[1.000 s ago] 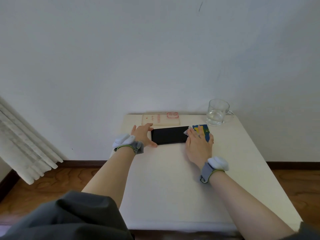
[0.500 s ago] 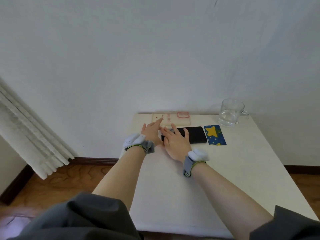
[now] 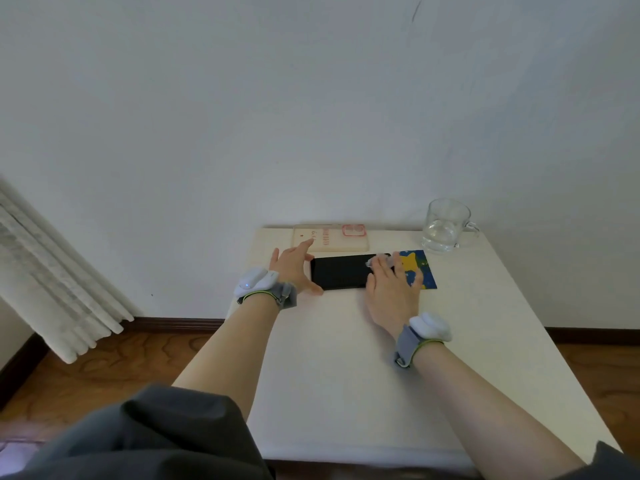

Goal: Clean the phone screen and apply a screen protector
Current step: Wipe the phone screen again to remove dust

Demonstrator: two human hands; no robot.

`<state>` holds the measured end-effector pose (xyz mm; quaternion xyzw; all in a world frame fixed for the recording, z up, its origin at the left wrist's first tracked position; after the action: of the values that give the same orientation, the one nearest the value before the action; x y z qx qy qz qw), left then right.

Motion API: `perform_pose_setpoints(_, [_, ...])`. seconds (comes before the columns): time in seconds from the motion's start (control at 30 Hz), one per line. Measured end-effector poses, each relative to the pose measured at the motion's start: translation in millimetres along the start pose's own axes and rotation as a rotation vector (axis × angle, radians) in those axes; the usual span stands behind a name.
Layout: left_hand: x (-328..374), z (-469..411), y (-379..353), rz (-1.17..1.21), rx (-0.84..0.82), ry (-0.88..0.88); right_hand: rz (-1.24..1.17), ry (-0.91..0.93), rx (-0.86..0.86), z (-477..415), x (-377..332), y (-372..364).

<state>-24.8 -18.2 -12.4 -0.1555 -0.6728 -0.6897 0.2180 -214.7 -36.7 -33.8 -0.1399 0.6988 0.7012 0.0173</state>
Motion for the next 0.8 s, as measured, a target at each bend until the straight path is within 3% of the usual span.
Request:
perform_pose_setpoints(0.27, [1,6,-2,-0.014,0.031,0.001,-0.054,0.361,-0.081,29,-82,-17])
perform_pose_setpoints(0.37, [-1,6,-2,0.004,0.02,0.009,-0.009,0.319,-0.056,26,-62,-8])
perform_pose_setpoints(0.5, [-2,5,0,-0.013,0.001,0.022,0.033,0.085,-0.01,13,-7,5])
perform_pose_setpoints(0.6, [1,4,-2,-0.027,-0.01,0.021,0.026,0.011,0.012,11,10,7])
perform_pose_setpoints(0.7, [3,5,-3,-0.032,-0.011,0.019,-0.02,0.034,0.03,14,-4,3])
perform_pose_setpoints(0.8, [1,5,-2,-0.032,-0.007,0.022,-0.047,0.172,-0.001,23,-42,-7])
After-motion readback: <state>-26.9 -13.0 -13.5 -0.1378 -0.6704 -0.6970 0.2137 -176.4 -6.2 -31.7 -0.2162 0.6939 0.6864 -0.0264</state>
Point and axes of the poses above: each hand's wrist, its own z-axis away from the middle knuckle, its own y-axis out of the back of the hand, x = y × z, the point moved 6 cm from there along -z, towards the middle knuckle, and after that the axes turned 5 degrees about -y, right-handed, at the moved point
